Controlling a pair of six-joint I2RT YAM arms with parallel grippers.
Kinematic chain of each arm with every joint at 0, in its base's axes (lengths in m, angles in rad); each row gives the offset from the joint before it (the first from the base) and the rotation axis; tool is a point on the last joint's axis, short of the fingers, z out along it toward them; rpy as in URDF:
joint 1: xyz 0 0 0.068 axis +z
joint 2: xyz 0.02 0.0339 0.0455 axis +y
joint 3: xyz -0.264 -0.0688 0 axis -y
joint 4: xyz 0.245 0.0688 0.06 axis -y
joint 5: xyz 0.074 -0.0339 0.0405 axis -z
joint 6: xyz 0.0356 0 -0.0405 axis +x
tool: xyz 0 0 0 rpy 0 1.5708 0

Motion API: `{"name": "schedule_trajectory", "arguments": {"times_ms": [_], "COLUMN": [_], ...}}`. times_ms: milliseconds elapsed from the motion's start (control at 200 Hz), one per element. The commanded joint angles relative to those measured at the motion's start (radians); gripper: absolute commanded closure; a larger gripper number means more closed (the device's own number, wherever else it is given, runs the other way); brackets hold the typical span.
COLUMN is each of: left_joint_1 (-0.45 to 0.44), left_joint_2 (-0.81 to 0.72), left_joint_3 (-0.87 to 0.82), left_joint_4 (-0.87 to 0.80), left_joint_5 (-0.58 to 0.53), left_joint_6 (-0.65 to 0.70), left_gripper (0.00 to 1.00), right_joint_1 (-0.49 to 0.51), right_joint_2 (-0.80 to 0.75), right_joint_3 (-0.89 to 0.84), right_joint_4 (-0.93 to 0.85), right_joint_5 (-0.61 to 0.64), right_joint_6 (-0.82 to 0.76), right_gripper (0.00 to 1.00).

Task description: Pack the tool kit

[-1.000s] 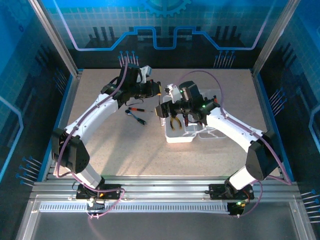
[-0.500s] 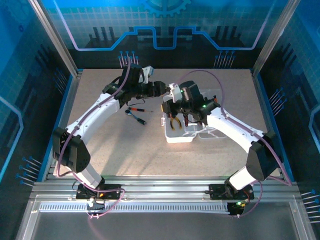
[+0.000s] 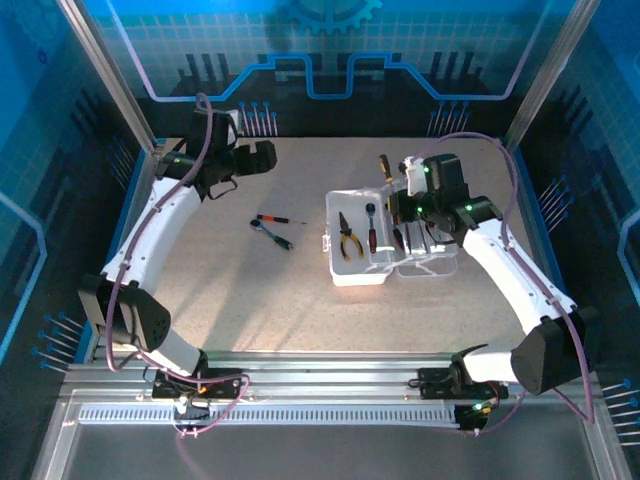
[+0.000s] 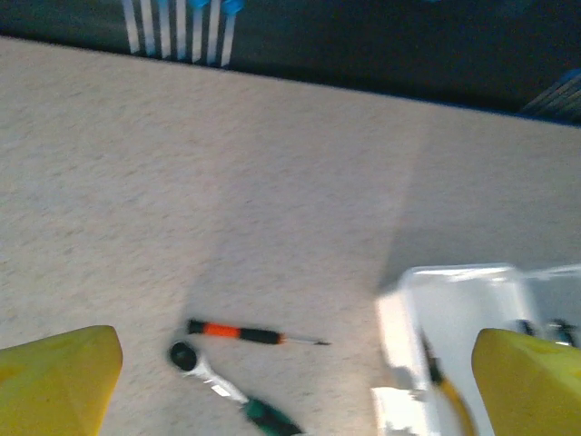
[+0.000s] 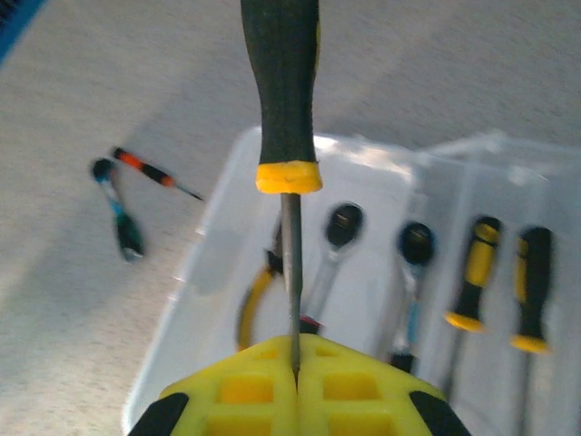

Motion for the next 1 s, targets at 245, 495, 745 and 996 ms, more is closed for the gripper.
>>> {"name": "schedule_trajectory", "arguments": {"times_ms": [245, 495, 745, 996], "left_joint_1": [0.006, 0.006, 0.006, 0.005], "left_joint_2": [0.104, 0.140, 0.143, 0.147], "left_joint_3": [-0.185, -0.230, -0.235, -0.232], "left_joint_4": [-0.021, 0.006, 0.010, 0.007], "left_joint_5": [-0.066, -0.025, -0.007, -0.003], "left_joint_6": [0.014, -0.005, -0.008, -0.008], "left_gripper": [0.01, 0.01, 0.01, 0.01], "right_joint_1": [-0.084, -0.094, -0.096, -0.095], "right_joint_2": [0.045, 0.116, 0.181, 0.206], "right_joint_3": [-0.011, -0.036, -0.041, -0.026], "right_joint_4": [-0.111, -0.120, -0.084, -0.090], "right_joint_5": [0.146, 0.217, 0.211, 0.207], "right_joint_6": [-0.080, -0.089, -0.074, -0.061], "right_gripper": [1.00, 1.00, 1.00, 0.83]}}
